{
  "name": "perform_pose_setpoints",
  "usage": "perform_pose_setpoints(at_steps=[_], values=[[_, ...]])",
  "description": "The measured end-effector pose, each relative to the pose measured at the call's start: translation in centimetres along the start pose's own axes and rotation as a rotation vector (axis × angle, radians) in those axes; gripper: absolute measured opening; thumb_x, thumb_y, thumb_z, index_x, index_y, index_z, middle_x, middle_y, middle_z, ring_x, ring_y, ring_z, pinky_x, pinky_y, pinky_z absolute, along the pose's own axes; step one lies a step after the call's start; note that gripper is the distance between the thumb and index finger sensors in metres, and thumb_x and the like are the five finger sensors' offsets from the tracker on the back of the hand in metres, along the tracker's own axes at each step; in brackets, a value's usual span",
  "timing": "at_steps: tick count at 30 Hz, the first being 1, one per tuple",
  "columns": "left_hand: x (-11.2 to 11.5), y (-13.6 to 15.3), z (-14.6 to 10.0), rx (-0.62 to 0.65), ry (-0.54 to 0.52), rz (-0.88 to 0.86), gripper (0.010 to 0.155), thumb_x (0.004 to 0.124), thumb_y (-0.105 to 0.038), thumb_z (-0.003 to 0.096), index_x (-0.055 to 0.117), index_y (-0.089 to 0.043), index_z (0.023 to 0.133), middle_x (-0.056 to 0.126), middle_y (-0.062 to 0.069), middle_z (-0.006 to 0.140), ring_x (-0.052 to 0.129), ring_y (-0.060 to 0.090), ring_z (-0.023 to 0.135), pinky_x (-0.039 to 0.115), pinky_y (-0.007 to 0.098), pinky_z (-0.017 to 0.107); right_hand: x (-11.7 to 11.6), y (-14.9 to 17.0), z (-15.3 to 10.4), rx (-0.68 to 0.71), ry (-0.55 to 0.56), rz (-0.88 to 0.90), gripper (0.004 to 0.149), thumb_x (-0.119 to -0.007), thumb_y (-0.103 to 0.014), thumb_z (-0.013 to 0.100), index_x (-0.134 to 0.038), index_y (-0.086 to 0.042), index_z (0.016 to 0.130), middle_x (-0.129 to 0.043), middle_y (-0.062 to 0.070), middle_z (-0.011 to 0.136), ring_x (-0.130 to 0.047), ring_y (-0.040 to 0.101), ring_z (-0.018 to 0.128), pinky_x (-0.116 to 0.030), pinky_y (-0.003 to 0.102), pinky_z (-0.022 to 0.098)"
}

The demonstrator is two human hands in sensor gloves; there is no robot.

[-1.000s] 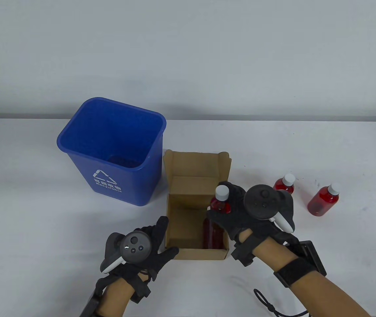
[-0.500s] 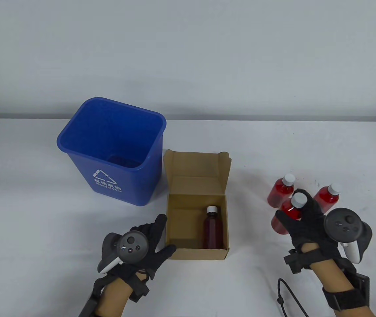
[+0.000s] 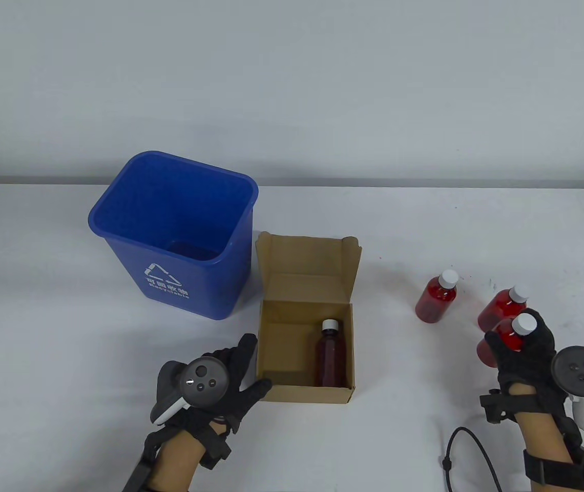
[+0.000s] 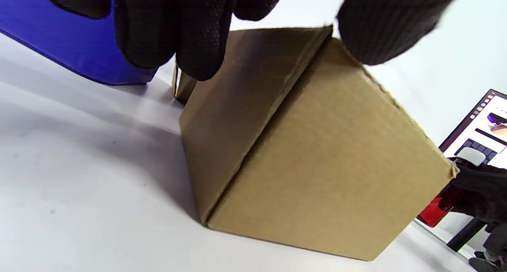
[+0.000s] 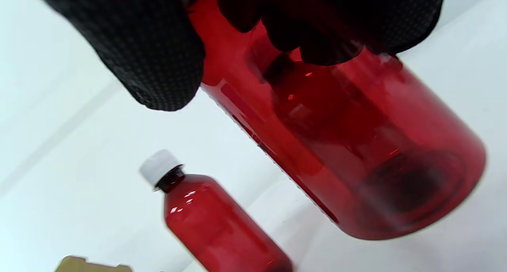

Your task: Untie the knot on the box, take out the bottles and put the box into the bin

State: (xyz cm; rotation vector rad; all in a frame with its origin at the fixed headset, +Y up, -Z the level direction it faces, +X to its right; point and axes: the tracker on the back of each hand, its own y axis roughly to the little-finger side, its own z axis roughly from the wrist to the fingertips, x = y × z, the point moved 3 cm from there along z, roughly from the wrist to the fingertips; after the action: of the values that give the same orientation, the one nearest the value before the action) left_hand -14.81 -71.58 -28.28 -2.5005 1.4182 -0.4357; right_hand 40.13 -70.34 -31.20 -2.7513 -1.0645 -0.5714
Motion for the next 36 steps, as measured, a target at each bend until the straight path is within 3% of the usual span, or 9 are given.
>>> perform_pose_setpoints(at_steps=[16, 24, 31, 36], values=[[0.2, 0.4, -0.1, -0.008, 0.014, -0.032, 0.088, 0.07, -0.061, 0.0469, 0.036, -0.013, 0.113, 0.07, 0.021, 0.102, 0.071, 0.056, 0.094, 0.05, 0.075, 0.068, -1.6, 3.6, 0.4, -0.078, -0.028, 0.006, 0.079, -0.086, -0.038, 0.045, -0.036, -0.01, 0.099, -0.041, 0.017, 0.101, -0.063, 0.048, 0.089, -0.061, 0.06, 0.06], [0.3, 0.3, 0.0, -0.009, 0.018, -0.022, 0.088, 0.07, -0.061, 0.0468, 0.036, -0.013, 0.113, 0.07, 0.02, 0.102, 0.071, 0.056, 0.094, 0.05, 0.075, 0.068, -1.3, 3.5, 0.3, -0.065, -0.032, 0.021, 0.085, -0.086, -0.04, 0.045, -0.03, -0.009, 0.101, -0.035, 0.018, 0.103, -0.06, 0.048, 0.091, -0.06, 0.061, 0.06], [0.3, 0.4, 0.0, -0.013, 0.016, -0.023, 0.089, 0.07, -0.061, 0.0468, 0.036, -0.013, 0.113, 0.07, 0.02, 0.102, 0.071, 0.056, 0.094, 0.05, 0.075, 0.069, 1.3, 2.2, -0.3, -0.002, 0.054, 0.087, 0.089, -0.085, -0.044, 0.046, -0.026, -0.007, 0.102, -0.03, 0.019, 0.104, -0.053, 0.05, 0.092, -0.055, 0.063, 0.061], [0.4, 0.2, 0.1, -0.005, 0.023, -0.019, 0.088, 0.07, -0.061, 0.047, 0.035, -0.013, 0.113, 0.07, 0.019, 0.102, 0.071, 0.056, 0.094, 0.049, 0.075, 0.069, 2.9, -1.6, -1.9, 0.15, 0.127, 0.016, 0.088, -0.082, -0.047, 0.047, -0.026, -0.006, 0.102, -0.03, 0.021, 0.103, -0.052, 0.051, 0.092, -0.054, 0.063, 0.061]])
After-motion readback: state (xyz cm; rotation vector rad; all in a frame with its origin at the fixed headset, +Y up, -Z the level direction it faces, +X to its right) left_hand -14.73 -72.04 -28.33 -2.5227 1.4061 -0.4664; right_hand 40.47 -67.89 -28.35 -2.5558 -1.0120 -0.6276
